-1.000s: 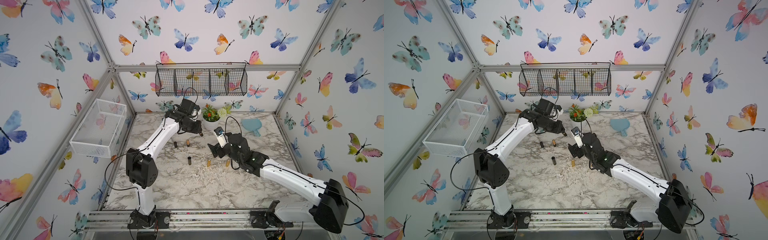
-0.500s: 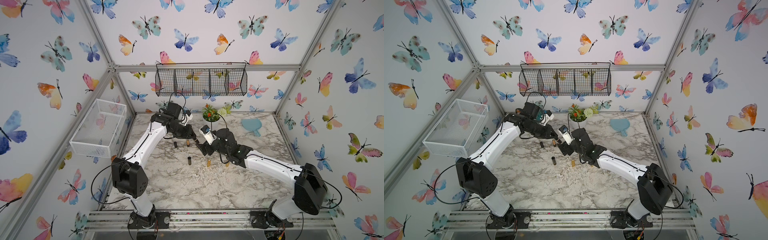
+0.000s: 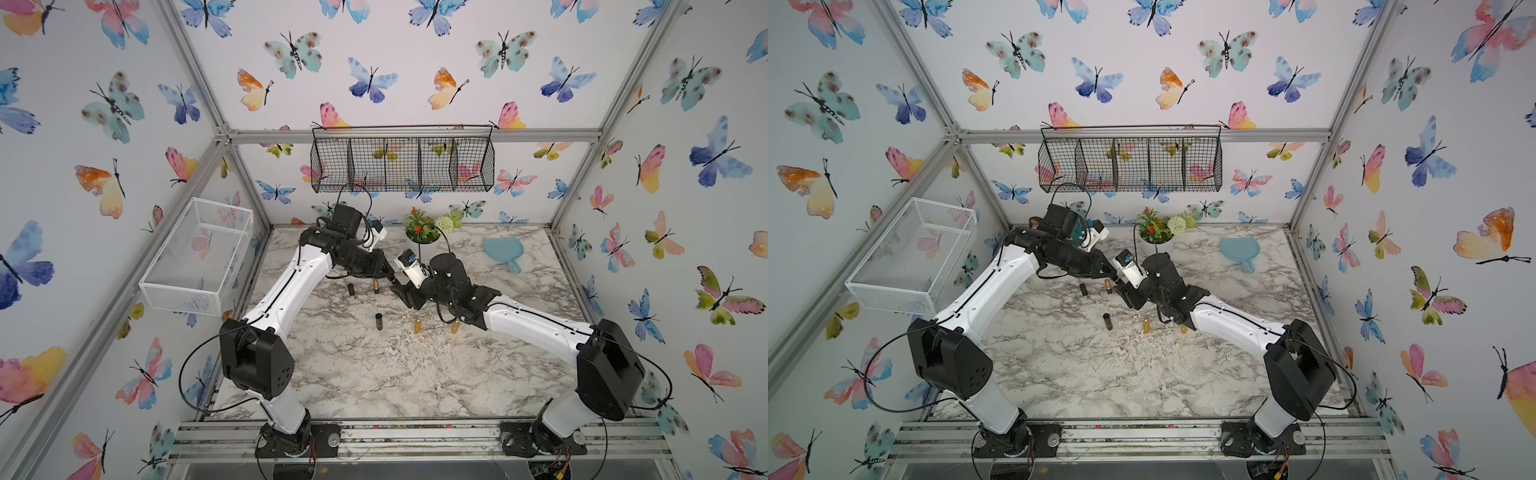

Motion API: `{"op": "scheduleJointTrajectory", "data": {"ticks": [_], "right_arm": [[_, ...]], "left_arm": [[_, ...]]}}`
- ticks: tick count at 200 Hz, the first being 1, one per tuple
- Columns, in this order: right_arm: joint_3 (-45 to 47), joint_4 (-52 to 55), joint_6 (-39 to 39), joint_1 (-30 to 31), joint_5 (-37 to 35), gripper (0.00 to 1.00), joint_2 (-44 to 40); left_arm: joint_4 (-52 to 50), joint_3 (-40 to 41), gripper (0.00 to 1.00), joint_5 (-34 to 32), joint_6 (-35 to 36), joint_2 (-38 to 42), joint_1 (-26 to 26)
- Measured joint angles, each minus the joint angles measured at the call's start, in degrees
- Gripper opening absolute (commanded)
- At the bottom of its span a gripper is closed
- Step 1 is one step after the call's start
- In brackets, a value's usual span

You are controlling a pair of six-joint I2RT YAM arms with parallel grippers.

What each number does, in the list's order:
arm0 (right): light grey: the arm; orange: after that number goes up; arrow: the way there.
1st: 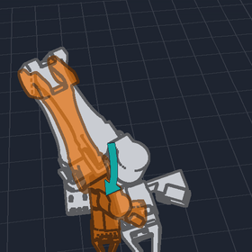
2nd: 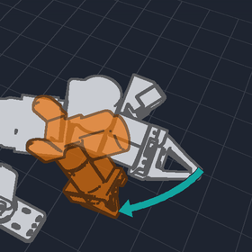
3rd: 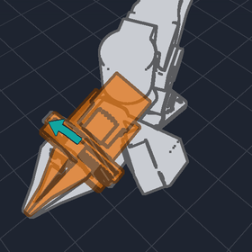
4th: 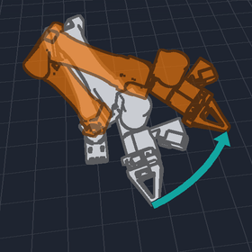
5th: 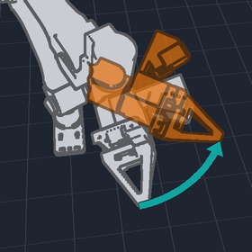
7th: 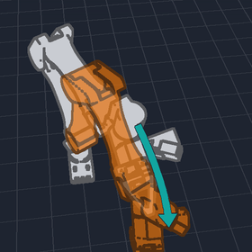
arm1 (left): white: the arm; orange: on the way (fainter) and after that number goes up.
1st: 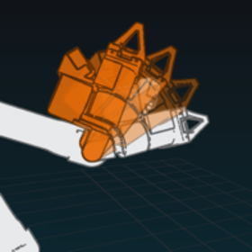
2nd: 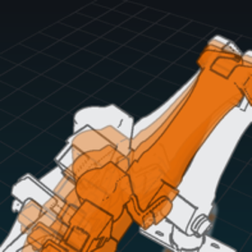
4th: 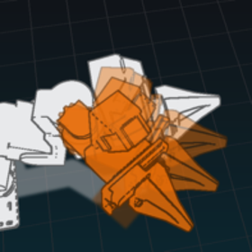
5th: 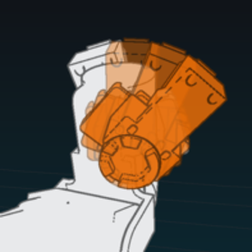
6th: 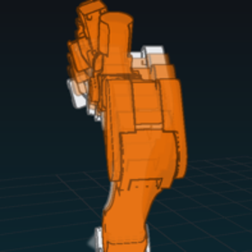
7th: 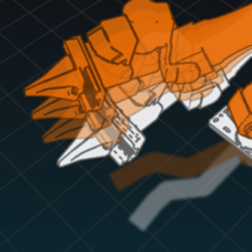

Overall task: Open the lipstick cap
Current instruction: Open the cover of the lipstick.

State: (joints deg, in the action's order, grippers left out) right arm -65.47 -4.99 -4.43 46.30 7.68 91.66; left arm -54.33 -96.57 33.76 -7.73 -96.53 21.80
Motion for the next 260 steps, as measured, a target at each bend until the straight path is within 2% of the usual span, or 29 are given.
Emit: {"op": "scheduleJointTrajectory", "data": {"ticks": [66,90,106,151,175,260], "right_arm": [[-0.7,-0.1,-0.1,-0.6,1.7,0.6,1.2],[-0.7,-0.1,-0.6,-0.6,2.0,0.35,1.3],[-0.7,0.0,-0.8,-0.5,2.6,0.25,1.3],[-0.7,0.7,-3.2,-0.2,2.5,0.19,1.1],[-0.2,2.1,-3.9,-0.1,1.0,0.18,-0.3],[4.0,-0.2,-4.7,0.7,-2.1,0.19,-6.8]], "left_arm": [[0.0,0.0,0.06,1.8,0.1,0.0,0.0],[0.1,0.0,0.06,2.2,0.2,0.0,0.0],[0.3,0.0,0.06,2.2,0.3,0.0,0.0],[0.9,0.1,0.0,2.1,0.5,0.0,0.0],[1.4,0.0,0.0,2.4,0.5,0.0,-0.1],[0.5,-1.6,0.0,12.8,-0.7,-0.1,-2.4]]}}
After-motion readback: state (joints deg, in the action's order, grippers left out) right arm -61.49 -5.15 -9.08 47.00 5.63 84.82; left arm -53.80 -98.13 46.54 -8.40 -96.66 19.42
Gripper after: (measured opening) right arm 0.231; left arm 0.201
